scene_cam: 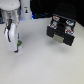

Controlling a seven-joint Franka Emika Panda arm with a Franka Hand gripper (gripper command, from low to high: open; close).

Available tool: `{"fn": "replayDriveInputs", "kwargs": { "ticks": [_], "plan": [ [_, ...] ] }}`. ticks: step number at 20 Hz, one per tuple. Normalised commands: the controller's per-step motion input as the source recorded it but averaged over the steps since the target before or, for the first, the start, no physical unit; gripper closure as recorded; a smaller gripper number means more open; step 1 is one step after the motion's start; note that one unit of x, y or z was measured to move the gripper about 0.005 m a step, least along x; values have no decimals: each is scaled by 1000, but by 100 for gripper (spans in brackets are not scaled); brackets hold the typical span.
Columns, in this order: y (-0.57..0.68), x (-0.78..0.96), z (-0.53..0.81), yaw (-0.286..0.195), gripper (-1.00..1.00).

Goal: Open the kcup holder, insert the kcup into the holder, and close the kcup holder

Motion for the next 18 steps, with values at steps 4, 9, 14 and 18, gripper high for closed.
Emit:
{"fn": "replayDriveInputs", "kwargs": {
  "ticks": [4, 9, 14, 18],
  "plan": [
    [4, 6, -6, -20, 100],
    [2, 10, -3, -10, 100],
    [37, 22, 13, -14, 100],
    [225, 107, 587, -6, 100]
  ]
}}
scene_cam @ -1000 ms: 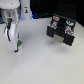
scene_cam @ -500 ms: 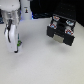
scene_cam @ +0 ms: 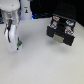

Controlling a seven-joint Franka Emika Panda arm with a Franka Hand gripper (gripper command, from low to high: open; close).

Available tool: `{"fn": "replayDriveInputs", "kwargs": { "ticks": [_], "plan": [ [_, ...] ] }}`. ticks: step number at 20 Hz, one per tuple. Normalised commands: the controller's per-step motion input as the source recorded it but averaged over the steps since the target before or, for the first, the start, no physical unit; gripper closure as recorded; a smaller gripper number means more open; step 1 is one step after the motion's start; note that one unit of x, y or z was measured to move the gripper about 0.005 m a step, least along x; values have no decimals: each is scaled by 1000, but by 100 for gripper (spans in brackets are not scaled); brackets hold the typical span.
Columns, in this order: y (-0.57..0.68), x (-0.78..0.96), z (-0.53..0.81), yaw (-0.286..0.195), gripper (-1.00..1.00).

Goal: Open the kcup holder, insert the kcup into the holder, and close the kcup holder

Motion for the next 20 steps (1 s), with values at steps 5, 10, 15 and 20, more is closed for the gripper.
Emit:
{"fn": "replayDriveInputs", "kwargs": {
  "ticks": [5, 10, 15, 20],
  "plan": [
    [379, 171, 784, 0, 100],
    [480, 145, 733, 17, 100],
    [605, 120, 708, 20, 100],
    [620, 227, 663, 28, 100]
  ]
}}
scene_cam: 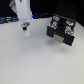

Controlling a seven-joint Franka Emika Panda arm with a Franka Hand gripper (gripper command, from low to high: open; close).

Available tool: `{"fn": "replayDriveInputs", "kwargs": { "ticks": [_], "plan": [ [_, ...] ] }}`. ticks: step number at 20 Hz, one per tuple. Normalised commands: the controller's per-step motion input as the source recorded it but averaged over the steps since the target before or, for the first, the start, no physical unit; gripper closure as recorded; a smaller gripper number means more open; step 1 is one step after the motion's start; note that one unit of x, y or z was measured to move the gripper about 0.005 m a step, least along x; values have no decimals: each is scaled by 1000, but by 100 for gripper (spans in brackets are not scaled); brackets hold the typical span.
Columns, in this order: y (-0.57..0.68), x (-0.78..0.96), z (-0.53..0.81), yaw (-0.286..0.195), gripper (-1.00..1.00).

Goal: Open the kcup holder, insert the kcup into the holder, and close the kcup holder

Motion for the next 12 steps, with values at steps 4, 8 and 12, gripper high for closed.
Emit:
{"fn": "replayDriveInputs", "kwargs": {
  "ticks": [4, 8, 12],
  "plan": [
    [624, 208, 495, 23, 100],
    [640, 62, 323, 15, 100],
    [664, 37, 302, 10, 100]
  ]
}}
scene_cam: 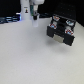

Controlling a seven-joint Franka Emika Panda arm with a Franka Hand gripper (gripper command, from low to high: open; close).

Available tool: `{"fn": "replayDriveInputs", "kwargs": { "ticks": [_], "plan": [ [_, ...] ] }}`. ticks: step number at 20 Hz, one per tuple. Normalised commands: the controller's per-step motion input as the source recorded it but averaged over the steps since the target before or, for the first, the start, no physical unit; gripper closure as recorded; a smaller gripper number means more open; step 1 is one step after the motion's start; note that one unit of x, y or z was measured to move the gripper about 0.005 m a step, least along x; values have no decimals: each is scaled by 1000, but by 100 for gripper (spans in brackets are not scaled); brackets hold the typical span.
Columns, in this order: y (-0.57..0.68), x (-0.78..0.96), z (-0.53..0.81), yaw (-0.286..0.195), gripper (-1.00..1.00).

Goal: Open the kcup holder, insert the kcup into the holder, and close the kcup holder

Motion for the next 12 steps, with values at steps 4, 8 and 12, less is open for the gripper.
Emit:
{"fn": "replayDriveInputs", "kwargs": {
  "ticks": [4, 8, 12],
  "plan": [
    [633, 51, 286, 18, 100],
    [588, 64, 347, 24, 100],
    [617, 43, 315, 18, 100]
  ]
}}
